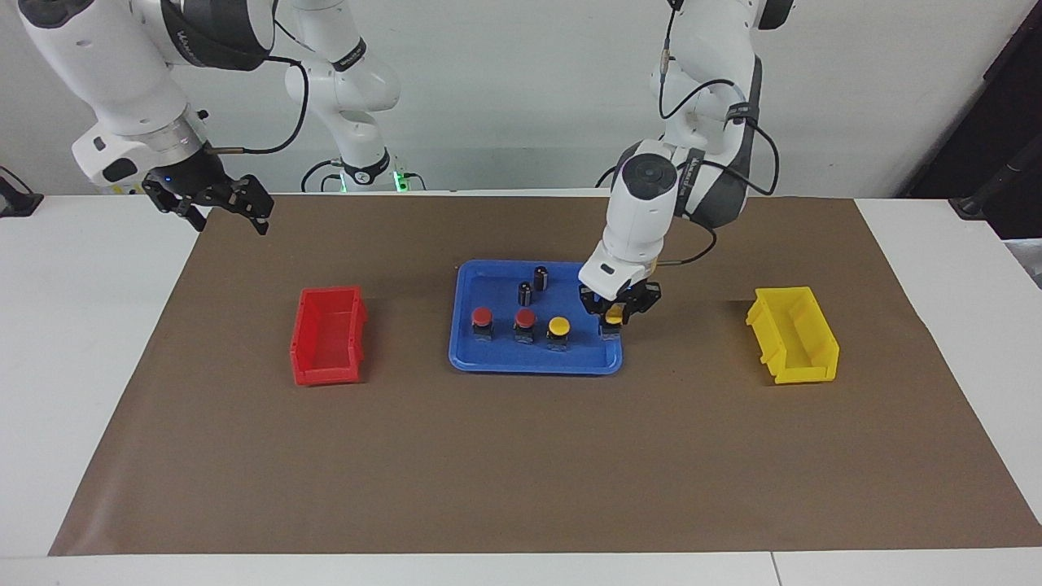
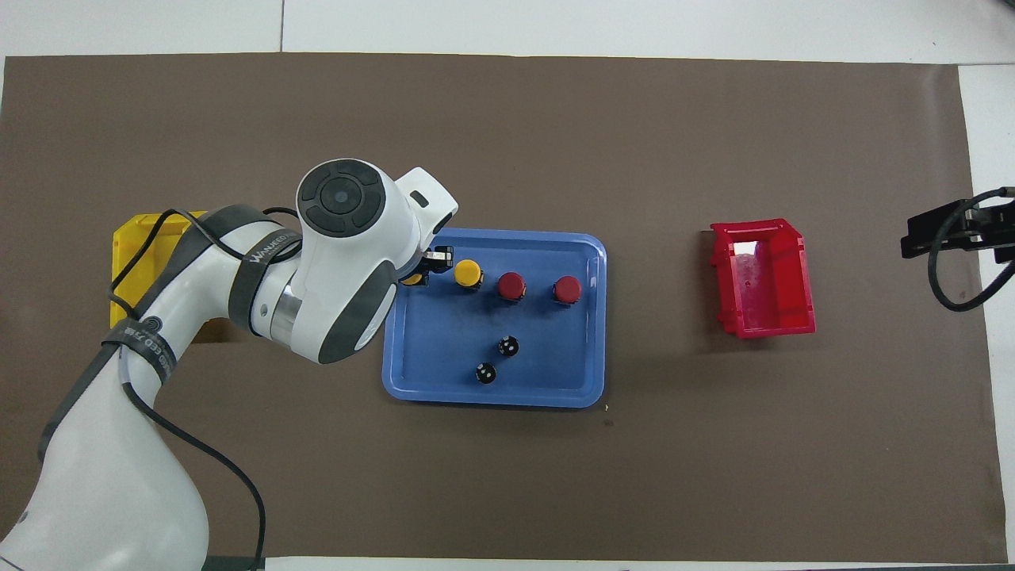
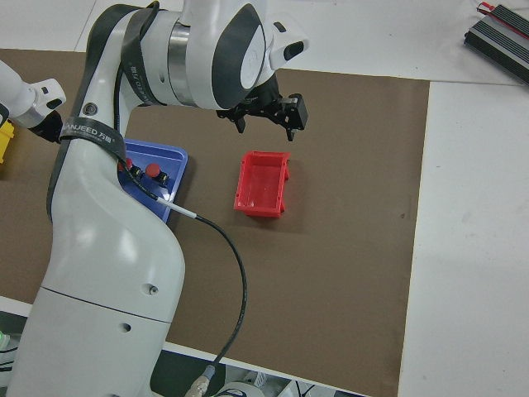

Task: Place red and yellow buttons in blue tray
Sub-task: 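Lower the yellow button into the tray and open the left gripper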

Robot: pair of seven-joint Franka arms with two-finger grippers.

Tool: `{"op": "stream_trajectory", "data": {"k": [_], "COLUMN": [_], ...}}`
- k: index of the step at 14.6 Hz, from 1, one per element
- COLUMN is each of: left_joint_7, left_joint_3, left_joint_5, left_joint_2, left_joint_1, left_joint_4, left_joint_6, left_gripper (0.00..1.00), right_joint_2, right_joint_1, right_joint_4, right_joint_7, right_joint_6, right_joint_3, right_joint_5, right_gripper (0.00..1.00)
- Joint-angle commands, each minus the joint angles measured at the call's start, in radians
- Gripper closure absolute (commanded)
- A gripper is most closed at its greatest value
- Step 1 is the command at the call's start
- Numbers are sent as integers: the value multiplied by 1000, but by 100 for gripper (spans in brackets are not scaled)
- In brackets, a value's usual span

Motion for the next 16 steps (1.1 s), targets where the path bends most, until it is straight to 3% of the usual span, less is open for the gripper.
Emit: {"op": "stream_trajectory", "data": {"k": [1,3,4,7,10,11,16], "left_joint_7": [-8,-26,-26,-28,-20,-17,46], "left_joint_3": [17,17,17,20,31,39,66], "left_joint_5": [-20,-23,-23,-23,-21,-18,-9], "left_joint_2": [16,17,19,20,4,-12,-113], "left_joint_1": [-22,-39,-39,-39,-25,-22,146], "left_joint_4": [7,-2,-6,12,14,18,52], "left_joint_6": [18,37,49,45,34,19,-158], "left_gripper": [99,99,94,31,6,0,0], "right_joint_2": [-10,-10,-10,-10,-12,-12,-12], "right_joint_1": [-7,-7,-7,-5,-5,-5,-5], "right_joint_4": [-5,-6,-6,-8,-9,-9,-11], "right_joint_7": [-25,-25,-25,-25,-25,-25,-25], "right_joint_6": [4,5,5,4,5,5,4], "right_joint_3": [4,4,6,6,6,6,7], "right_joint_5": [1,1,1,1,1,1,1], "right_gripper": [0,0,0,0,0,0,0]}}
